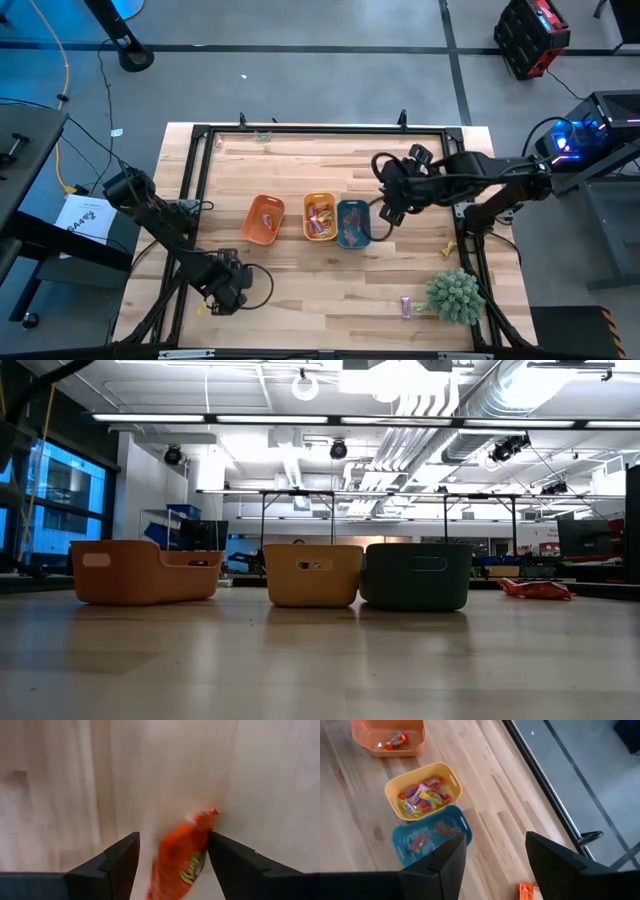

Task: Sort candy
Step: Put the orange chocolate into the orange bin

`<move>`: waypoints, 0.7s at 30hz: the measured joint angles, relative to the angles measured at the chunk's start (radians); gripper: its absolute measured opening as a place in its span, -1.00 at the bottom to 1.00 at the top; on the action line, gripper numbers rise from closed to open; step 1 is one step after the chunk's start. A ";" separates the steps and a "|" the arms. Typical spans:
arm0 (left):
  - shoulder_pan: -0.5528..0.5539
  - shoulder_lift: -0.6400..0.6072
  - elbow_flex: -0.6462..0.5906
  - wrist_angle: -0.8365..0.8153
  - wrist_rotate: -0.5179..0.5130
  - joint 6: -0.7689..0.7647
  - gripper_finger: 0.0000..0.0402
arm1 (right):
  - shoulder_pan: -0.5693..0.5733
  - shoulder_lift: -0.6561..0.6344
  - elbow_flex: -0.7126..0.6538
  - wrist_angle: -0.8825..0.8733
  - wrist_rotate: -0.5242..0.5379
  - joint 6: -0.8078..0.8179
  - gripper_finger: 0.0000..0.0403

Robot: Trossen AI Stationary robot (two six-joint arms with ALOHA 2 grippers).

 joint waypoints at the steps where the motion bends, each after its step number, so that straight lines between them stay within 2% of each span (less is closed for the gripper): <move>1: 0.003 0.000 -0.008 0.022 0.005 -0.001 0.11 | 0.009 0.000 0.000 -0.008 0.006 0.008 -0.01; 7: 0.003 0.000 -0.012 0.145 0.015 0.032 0.10 | 0.041 0.000 0.000 -0.044 0.028 0.059 -0.01; 10: 0.004 0.007 -0.012 0.154 -0.013 0.031 0.01 | 0.049 0.000 0.000 -0.055 0.044 0.072 -0.01; 13: 0.009 0.024 -0.012 0.147 -0.020 0.015 -0.21 | 0.055 0.000 0.000 -0.055 0.056 0.073 -0.01; 18: 0.011 0.023 -0.012 0.130 -0.017 -0.003 -0.82 | 0.056 0.000 0.000 -0.071 0.063 0.095 -0.01; 19: 0.011 0.015 -0.010 0.122 -0.007 -0.004 -0.90 | 0.056 0.001 0.000 -0.075 0.063 0.099 -0.01; 21: 0.019 -0.013 0.000 0.087 -0.003 -0.006 -0.93 | 0.056 0.001 0.000 -0.077 0.064 0.106 -0.01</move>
